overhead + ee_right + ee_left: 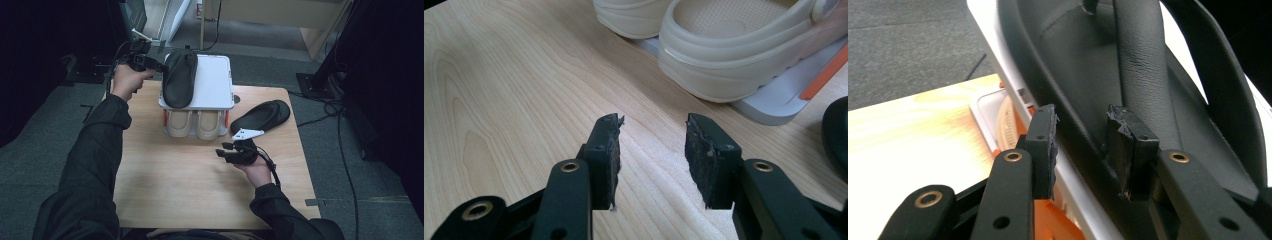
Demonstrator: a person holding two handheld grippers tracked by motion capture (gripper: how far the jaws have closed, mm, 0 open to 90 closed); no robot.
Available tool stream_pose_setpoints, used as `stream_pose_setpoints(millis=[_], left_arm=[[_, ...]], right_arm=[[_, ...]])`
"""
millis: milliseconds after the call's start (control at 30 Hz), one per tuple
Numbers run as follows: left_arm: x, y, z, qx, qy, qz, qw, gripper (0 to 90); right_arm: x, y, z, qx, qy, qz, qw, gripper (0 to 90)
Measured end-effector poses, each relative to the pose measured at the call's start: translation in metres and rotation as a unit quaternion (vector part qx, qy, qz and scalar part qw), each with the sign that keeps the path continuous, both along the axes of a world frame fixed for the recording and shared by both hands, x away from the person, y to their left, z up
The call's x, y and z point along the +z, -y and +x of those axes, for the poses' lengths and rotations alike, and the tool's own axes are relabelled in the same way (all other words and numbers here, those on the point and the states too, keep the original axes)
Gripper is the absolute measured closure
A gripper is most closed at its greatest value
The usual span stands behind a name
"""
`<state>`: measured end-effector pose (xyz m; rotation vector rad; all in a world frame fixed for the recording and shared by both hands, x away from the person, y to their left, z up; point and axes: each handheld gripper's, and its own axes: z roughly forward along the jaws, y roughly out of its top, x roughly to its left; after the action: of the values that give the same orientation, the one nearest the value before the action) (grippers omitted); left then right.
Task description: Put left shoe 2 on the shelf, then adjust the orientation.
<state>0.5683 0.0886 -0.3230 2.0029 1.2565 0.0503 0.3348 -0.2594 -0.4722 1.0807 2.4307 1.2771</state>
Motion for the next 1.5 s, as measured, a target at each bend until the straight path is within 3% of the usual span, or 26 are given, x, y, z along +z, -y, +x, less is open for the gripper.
stream_pose_setpoints(millis=[400,700,833,1067,1333,1500], left_arm=[[-0.001,0.0,0.001,0.002,-0.001,-0.007,1.0,61.2],[0.015,-0.015,-0.015,0.001,0.025,0.0,0.9997,54.7],[0.016,-0.024,-0.024,0.006,0.023,0.003,0.9997,51.6],[0.005,-0.039,-0.039,0.011,0.018,-0.007,0.9997,49.1],[-0.011,-0.048,-0.053,0.017,0.019,-0.004,0.9997,48.5],[-0.021,-0.049,-0.061,0.01,0.021,0.0,0.9997,47.8]], right_arm=[[0.0,0.002,0.001,-0.003,0.001,0.002,1.0,57.8],[0.0,0.009,0.004,-0.015,0.002,0.003,0.9999,57.4],[0.003,0.014,0.008,-0.024,0.006,0.006,0.9997,56.9],[0.007,0.035,0.024,-0.053,0.003,0.004,0.9986,56.9],[0.015,0.074,0.046,-0.102,0.007,0.026,0.9945,58.6],[0.014,0.088,0.055,-0.113,0.01,0.009,0.9935,58.6]])
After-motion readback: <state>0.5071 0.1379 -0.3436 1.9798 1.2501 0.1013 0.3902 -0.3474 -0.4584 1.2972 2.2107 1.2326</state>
